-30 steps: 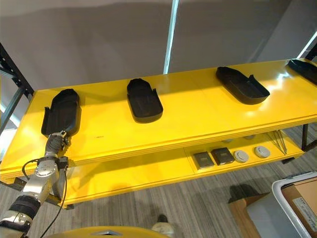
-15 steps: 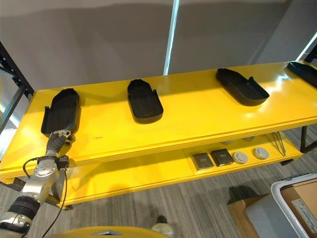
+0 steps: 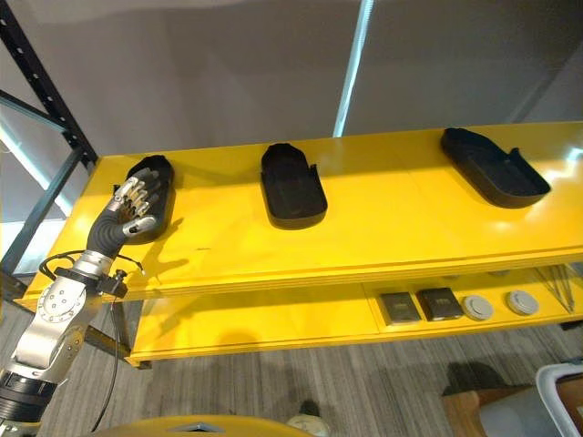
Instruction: Move parts from the plastic box to the shelf.
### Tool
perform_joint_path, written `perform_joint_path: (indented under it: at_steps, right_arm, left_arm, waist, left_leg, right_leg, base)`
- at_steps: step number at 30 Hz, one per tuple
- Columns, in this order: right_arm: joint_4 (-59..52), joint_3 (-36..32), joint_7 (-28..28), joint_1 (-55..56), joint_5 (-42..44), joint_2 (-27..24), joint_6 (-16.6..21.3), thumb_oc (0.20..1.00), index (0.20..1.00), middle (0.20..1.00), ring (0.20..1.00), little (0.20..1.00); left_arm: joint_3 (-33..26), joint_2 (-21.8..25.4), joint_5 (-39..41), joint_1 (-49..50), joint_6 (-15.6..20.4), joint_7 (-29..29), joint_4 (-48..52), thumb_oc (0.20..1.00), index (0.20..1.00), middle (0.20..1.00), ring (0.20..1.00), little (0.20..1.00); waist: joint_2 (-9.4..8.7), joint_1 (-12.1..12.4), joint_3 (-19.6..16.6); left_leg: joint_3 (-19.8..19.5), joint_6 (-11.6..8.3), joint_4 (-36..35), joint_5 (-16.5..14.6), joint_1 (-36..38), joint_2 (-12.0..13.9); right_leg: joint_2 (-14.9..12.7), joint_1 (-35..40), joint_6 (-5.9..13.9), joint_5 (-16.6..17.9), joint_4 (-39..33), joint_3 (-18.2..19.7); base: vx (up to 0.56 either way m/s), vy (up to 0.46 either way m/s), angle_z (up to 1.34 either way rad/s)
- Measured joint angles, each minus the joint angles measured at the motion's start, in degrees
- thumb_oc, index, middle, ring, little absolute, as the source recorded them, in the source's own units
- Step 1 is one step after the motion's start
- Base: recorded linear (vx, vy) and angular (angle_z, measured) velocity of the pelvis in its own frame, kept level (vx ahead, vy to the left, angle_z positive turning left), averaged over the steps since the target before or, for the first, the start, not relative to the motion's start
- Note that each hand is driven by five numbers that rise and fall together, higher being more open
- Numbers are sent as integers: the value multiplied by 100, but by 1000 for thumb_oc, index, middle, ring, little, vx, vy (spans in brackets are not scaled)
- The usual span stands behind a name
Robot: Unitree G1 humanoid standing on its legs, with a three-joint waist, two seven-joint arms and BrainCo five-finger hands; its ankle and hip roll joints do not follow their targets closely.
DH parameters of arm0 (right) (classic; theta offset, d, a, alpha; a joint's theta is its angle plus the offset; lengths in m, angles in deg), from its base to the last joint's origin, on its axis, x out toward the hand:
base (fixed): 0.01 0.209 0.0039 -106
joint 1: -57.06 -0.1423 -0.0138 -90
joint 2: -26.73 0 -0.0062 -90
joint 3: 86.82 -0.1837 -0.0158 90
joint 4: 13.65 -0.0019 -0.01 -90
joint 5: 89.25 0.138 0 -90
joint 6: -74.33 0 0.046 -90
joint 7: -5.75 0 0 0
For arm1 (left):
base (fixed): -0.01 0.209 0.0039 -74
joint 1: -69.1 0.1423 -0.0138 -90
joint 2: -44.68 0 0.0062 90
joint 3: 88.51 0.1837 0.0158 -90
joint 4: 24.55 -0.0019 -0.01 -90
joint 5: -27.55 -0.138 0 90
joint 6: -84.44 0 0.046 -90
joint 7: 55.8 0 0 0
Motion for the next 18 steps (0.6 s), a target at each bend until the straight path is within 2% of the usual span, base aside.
perform_joint_path:
  at_steps: [4, 6, 12, 16, 18]
  right_arm:
    - [271, 5, 32, -198, -187, -66, 101, 1000, 1000, 1000, 1000, 1000]
    - [250, 39, 135, -264, -186, -173, 119, 1000, 1000, 1000, 1000, 1000]
    - [190, 72, 203, -341, -185, -330, 101, 1000, 1000, 1000, 1000, 1000]
    - [185, 103, 250, -416, -183, -329, 54, 1000, 1000, 1000, 1000, 1000]
    - [197, 169, 257, -419, -175, -332, 48, 1000, 1000, 1000, 1000, 1000]
  left_arm:
    - [508, 522, -240, 665, -312, -892, -275, 1000, 1000, 1000, 1000, 1000]
    - [690, 615, -239, 899, -328, -981, -520, 1000, 1000, 1000, 1000, 1000]
    - [686, 591, -221, 1342, -302, -817, -1221, 1000, 1000, 1000, 1000, 1000]
    - [664, 481, -229, 1540, -209, -638, -1698, 1000, 1000, 1000, 1000, 1000]
    - [656, 394, -229, 1559, -180, -575, -2266, 1000, 1000, 1000, 1000, 1000]
  waist:
    - [93, 86, -14]
    - [125, 153, 7]
    - [137, 360, 34]
    - [138, 391, 29]
    - [140, 456, 28]
  left_leg:
    - [-86, -12, 26, 12, -61, -14]
    - [-124, -8, 27, 16, -69, -27]
    - [-275, 15, -5, 18, -86, -36]
    - [-362, 17, -4, 49, -139, -43]
    - [-410, 11, 15, 72, -162, -43]
  right_leg:
    - [-23, 13, -6, -5, 9, -102]
    - [-39, 24, -5, -5, 12, -133]
    - [-62, 113, 50, -69, 14, -279]
    - [-72, 119, 52, -72, 27, -372]
    - [-73, 125, 51, -76, 27, -412]
  base:
    - [-51, 34, 11]
    - [-42, 25, 9]
    - [-33, 11, 14]
    - [-25, 6, 11]
    - [-30, 11, 11]
